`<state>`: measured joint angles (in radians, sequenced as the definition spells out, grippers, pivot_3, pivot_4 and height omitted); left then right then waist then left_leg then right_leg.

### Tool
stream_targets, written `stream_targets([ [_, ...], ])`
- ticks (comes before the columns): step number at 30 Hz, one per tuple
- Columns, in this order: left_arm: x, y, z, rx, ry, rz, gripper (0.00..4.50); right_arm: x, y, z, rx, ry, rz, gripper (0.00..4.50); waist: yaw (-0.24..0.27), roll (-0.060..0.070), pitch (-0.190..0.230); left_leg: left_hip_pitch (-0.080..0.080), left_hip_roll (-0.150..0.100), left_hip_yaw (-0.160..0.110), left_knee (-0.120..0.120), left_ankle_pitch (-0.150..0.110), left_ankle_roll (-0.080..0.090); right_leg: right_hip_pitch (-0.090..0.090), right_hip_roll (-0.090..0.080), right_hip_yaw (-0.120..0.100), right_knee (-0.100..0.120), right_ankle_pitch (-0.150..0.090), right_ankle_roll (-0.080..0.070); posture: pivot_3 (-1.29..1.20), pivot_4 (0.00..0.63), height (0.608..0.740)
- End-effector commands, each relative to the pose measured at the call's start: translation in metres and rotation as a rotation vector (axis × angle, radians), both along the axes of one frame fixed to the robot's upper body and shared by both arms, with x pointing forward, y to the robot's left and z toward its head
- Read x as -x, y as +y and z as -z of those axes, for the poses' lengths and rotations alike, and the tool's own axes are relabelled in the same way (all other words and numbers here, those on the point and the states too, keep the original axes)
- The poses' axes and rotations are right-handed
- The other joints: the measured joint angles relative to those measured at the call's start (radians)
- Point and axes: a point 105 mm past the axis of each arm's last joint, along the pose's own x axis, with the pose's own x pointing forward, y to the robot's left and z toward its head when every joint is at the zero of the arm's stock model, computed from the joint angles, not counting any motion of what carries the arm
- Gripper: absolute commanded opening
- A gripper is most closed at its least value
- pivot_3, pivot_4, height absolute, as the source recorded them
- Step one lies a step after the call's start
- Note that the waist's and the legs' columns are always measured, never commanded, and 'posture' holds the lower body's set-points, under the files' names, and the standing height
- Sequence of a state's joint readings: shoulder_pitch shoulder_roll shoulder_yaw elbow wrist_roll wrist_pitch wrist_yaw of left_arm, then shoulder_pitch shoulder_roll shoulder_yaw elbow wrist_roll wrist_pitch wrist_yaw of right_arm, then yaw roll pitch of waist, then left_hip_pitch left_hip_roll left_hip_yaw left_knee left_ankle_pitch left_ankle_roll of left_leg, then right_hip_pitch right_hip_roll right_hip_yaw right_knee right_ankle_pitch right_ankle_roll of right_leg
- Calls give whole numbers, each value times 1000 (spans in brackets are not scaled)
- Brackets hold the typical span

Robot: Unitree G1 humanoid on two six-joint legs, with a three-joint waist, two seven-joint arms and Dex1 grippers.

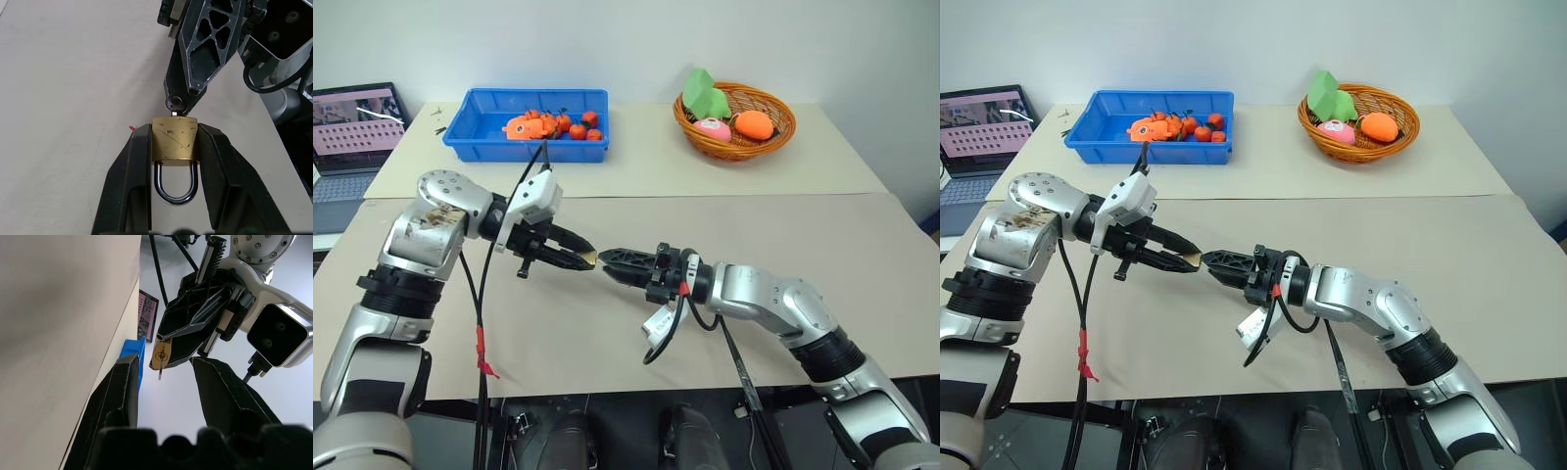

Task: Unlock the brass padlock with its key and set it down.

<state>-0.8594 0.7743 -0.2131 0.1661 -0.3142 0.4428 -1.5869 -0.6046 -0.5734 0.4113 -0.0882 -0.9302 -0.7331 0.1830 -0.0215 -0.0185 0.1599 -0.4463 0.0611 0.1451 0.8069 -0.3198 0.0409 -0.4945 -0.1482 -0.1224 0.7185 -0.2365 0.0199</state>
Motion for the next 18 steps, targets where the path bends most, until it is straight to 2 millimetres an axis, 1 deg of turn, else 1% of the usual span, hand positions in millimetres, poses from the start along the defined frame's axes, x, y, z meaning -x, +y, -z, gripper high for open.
stream_targets([
  [1,1,0,-13,3,-54,10,810,2,1,-12,-35,-35,-8,1662,0,0,0,0,0,0,0,0,0,0,0,0,0,0,0,0,150,676],
  [2,1,0,-13,4,-54,10,810,2,1,-12,-34,-36,-8,1427,0,0,0,0,0,0,0,0,0,0,0,0,0,0,0,0,150,676],
  [6,1,0,-13,5,-55,10,810,2,1,-12,-33,-36,-9,78,0,0,0,0,0,0,0,0,0,0,0,0,0,0,0,0,150,676],
  [7,1,0,-13,5,-55,10,810,2,1,-12,-32,-37,-10,28,0,0,0,0,0,0,0,0,0,0,0,0,0,0,0,0,150,676],
  [18,2,1,-13,2,-53,10,810,1,4,-11,-31,-23,-5,28,0,0,0,0,0,0,0,0,0,0,0,0,0,0,0,0,150,676],
])
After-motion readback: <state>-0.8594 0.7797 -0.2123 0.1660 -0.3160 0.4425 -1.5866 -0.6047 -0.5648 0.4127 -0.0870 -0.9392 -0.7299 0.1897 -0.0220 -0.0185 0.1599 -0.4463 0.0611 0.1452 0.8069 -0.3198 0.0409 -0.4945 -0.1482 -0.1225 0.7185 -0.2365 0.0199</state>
